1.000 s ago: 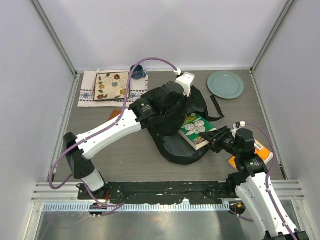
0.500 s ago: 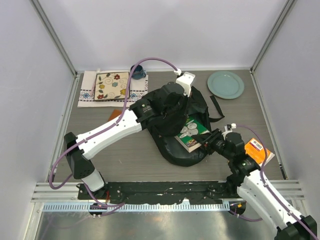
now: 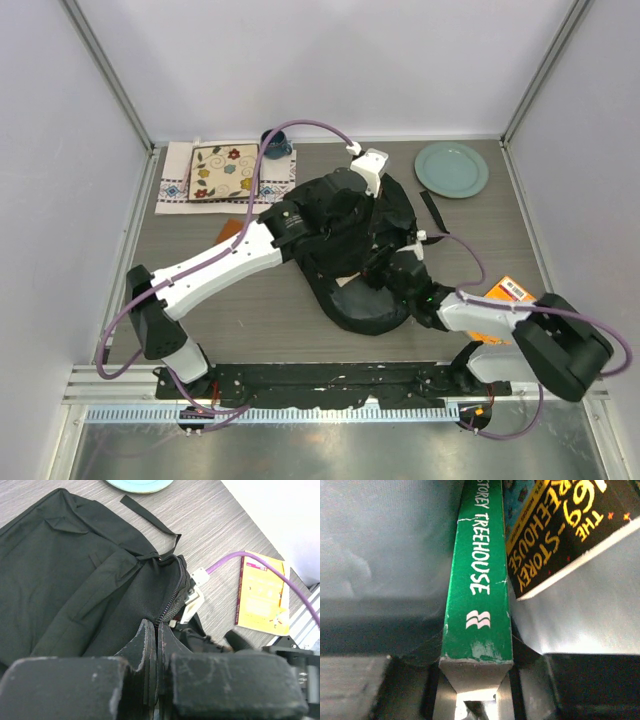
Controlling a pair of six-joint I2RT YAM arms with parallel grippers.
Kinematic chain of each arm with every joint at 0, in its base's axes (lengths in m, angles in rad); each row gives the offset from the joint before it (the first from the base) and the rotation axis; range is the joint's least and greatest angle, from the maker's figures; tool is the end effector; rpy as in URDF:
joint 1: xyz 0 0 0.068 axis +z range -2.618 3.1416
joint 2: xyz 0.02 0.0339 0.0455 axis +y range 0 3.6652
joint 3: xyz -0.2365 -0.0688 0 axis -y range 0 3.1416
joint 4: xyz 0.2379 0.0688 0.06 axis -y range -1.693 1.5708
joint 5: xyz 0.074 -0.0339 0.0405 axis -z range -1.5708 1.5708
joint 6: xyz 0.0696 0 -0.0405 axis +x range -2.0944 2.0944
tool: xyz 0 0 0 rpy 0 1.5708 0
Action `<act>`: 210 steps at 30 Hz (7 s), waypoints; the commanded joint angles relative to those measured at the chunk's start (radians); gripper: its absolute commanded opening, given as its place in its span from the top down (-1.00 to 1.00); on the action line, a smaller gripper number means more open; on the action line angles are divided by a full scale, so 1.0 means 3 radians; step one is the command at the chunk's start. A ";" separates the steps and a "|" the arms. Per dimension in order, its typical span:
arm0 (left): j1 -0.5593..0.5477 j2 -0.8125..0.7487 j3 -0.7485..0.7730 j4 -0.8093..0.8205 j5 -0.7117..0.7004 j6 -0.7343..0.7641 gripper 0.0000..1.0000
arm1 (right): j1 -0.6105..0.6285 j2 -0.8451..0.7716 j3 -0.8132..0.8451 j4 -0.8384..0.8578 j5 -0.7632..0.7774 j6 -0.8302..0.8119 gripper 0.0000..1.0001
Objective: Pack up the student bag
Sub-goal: Place the book in the student bag, then pick up the book from the center of the board.
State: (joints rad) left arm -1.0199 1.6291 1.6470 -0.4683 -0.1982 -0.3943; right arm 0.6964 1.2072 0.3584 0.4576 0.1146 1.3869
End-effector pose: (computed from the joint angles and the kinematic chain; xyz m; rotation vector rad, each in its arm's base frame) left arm 0.2203 -0.3325 0.3519 0.5162 2.0174 -0.6898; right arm 0.2126 0.1674 0.1411 0.8162 2.0223 1.1959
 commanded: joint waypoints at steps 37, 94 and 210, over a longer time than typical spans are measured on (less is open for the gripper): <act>0.0066 -0.0470 -0.0484 0.0385 0.0139 -0.0215 1.00 | 0.0368 -0.0173 -0.0290 -0.0415 0.0692 0.0138 -0.50; -0.0246 -0.0788 -0.0970 0.0236 0.1075 -0.0118 -0.72 | -0.0341 -0.2132 0.1541 -0.4915 0.2808 -0.0844 -0.89; -0.0072 0.3691 0.2415 0.0973 0.2301 -0.0731 -0.99 | -0.4801 -0.0751 0.0145 -0.2814 -0.1400 -0.2608 -0.68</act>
State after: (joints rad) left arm -1.0435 2.6801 2.3474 -0.2073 0.3946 -0.5735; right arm -0.7464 0.9981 0.4053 -0.3832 -0.2947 0.6258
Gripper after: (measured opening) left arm 0.994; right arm 0.840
